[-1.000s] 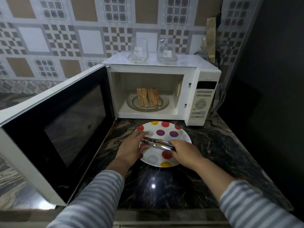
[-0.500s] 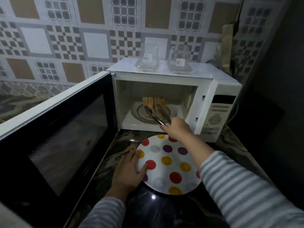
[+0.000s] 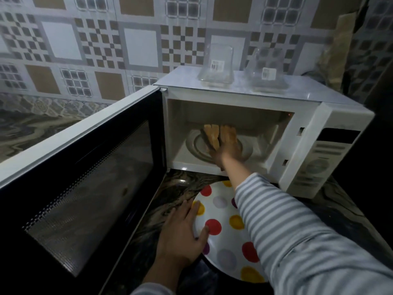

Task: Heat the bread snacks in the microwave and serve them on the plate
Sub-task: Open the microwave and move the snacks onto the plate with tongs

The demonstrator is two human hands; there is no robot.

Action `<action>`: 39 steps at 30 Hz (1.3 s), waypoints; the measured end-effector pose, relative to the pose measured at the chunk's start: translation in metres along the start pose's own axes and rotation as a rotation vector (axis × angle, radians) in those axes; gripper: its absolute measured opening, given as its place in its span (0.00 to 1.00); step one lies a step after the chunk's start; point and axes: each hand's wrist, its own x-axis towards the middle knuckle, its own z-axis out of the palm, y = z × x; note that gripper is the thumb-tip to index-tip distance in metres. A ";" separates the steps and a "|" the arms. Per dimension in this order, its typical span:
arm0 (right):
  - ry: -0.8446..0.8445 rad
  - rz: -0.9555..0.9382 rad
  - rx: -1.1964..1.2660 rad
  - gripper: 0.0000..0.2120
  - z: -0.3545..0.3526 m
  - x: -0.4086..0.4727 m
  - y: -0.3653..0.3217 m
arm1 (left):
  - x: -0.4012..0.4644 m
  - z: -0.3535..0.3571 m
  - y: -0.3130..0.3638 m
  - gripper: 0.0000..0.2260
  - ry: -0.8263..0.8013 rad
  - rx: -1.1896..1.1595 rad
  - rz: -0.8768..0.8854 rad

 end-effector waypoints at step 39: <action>-0.024 -0.033 -0.044 0.18 -0.023 -0.224 0.146 | 0.000 -0.006 0.007 0.33 -0.094 0.055 -0.008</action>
